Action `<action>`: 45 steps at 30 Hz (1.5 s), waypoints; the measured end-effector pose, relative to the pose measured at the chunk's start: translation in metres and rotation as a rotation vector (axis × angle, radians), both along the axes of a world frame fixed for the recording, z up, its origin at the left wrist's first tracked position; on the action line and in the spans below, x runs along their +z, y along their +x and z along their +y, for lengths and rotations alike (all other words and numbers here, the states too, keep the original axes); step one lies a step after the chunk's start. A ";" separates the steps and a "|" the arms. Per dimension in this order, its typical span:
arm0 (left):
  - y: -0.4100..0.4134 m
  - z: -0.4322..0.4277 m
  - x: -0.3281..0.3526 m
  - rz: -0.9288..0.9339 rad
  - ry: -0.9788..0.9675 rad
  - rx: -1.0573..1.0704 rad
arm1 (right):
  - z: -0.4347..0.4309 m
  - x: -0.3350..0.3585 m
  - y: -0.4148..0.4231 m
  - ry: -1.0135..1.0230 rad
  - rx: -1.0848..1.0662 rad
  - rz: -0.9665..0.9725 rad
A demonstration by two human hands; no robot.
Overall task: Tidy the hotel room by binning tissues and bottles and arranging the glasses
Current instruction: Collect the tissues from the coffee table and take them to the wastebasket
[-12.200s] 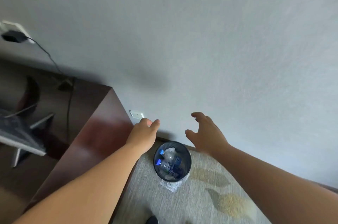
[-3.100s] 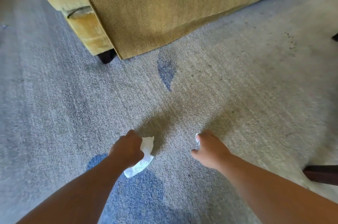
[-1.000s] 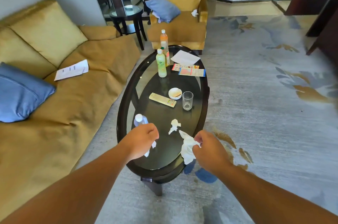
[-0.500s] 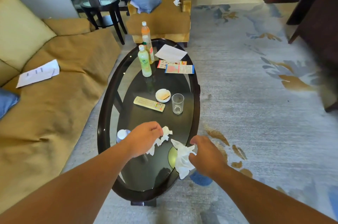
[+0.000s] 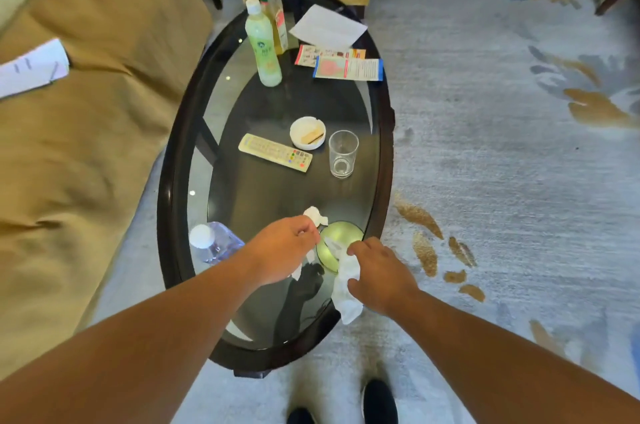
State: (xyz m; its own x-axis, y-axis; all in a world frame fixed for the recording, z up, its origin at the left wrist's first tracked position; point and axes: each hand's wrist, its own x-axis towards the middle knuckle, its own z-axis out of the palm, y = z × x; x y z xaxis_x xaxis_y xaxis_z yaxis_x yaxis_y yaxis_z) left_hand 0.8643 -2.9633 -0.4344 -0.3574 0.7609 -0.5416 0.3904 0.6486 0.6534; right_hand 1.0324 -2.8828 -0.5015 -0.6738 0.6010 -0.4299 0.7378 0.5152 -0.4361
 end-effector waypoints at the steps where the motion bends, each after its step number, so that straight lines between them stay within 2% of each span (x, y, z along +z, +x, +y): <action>1: -0.002 0.001 -0.006 -0.004 -0.010 0.006 | 0.002 -0.005 -0.002 -0.001 0.014 -0.008; 10: -0.006 -0.003 -0.053 -0.015 -0.060 0.067 | 0.013 -0.046 -0.011 -0.005 0.155 -0.152; 23: -0.018 -0.022 -0.085 -0.051 -0.094 0.130 | 0.011 -0.081 -0.032 0.019 0.174 -0.124; 29: -0.025 -0.030 -0.089 -0.090 -0.088 0.172 | 0.019 -0.064 -0.068 0.072 0.041 0.069; 32: -0.027 -0.034 -0.091 -0.089 -0.080 0.162 | 0.025 -0.061 -0.089 0.089 0.067 0.133; 34: -0.028 -0.038 -0.094 -0.083 -0.083 0.149 | 0.026 -0.065 -0.097 0.102 0.150 0.102; 40: -0.031 -0.047 -0.100 -0.124 -0.099 0.168 | 0.023 -0.085 -0.104 0.145 0.381 -0.171; 43: -0.031 -0.050 -0.103 -0.133 -0.111 0.172 | 0.021 -0.089 -0.101 0.247 0.414 -0.166; 45: -0.030 -0.051 -0.104 -0.133 -0.117 0.176 | 0.018 -0.088 -0.099 0.230 0.414 -0.131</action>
State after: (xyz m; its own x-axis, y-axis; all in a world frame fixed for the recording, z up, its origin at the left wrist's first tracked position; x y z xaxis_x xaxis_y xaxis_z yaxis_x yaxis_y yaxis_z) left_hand 0.8345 -3.0145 -0.5383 -0.3986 0.6227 -0.6733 0.1806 0.7731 0.6080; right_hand 0.9338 -2.8646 -0.5896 -0.8251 0.3835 -0.4148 0.4920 0.8487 -0.1940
